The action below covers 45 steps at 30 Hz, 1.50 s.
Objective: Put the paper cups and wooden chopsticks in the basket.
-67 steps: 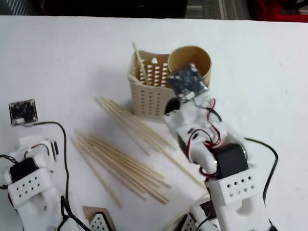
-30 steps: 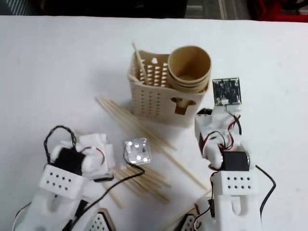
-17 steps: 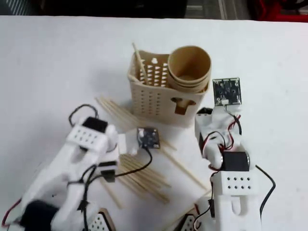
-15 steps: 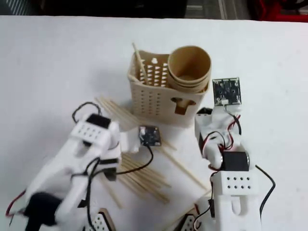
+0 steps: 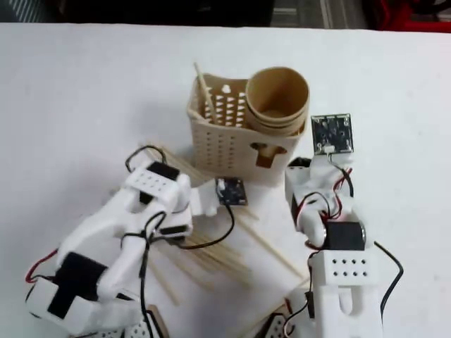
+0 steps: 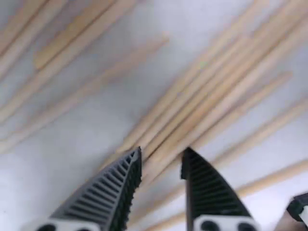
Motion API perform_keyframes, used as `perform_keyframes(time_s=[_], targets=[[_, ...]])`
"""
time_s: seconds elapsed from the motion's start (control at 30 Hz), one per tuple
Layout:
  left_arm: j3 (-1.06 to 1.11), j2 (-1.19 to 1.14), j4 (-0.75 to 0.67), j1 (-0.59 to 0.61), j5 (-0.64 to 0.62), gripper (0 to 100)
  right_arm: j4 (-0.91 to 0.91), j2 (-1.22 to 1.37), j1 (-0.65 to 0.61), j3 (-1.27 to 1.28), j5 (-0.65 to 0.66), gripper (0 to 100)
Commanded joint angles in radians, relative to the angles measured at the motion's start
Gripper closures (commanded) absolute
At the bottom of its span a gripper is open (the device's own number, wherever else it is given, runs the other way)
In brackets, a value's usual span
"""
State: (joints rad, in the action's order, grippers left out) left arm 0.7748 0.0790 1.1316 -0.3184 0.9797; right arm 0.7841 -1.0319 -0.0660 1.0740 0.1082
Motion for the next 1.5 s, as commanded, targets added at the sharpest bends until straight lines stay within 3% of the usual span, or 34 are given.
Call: perform_keyframes(time_s=[0.0, 0.17, 0.43, 1.07, 1.33, 1.47], targets=[[-0.012, -0.016, -0.012, -0.025, -0.015, 92, -0.018, -0.016, 0.022, 0.006, -0.011, 97.8], [-0.02, -0.01, 0.046, -0.054, -0.015, 98, -0.019, -0.021, 0.022, 0.012, -0.011, 97.8], [-0.014, 0.035, 0.127, -0.058, -0.015, 98, -0.019, -0.021, 0.022, 0.014, -0.011, 97.8], [-0.028, 0.611, 0.431, -0.051, -0.017, 98, -0.019, -0.022, 0.039, 0.014, -0.011, 98.0], [-0.285, 0.673, 0.48, 0.157, -0.018, 98, -0.041, -0.022, 0.116, 0.009, -0.064, 97.8], [-0.451, 0.673, 0.473, 0.191, -0.12, 98, -0.041, -0.022, 0.114, 0.009, -0.068, 97.8]])
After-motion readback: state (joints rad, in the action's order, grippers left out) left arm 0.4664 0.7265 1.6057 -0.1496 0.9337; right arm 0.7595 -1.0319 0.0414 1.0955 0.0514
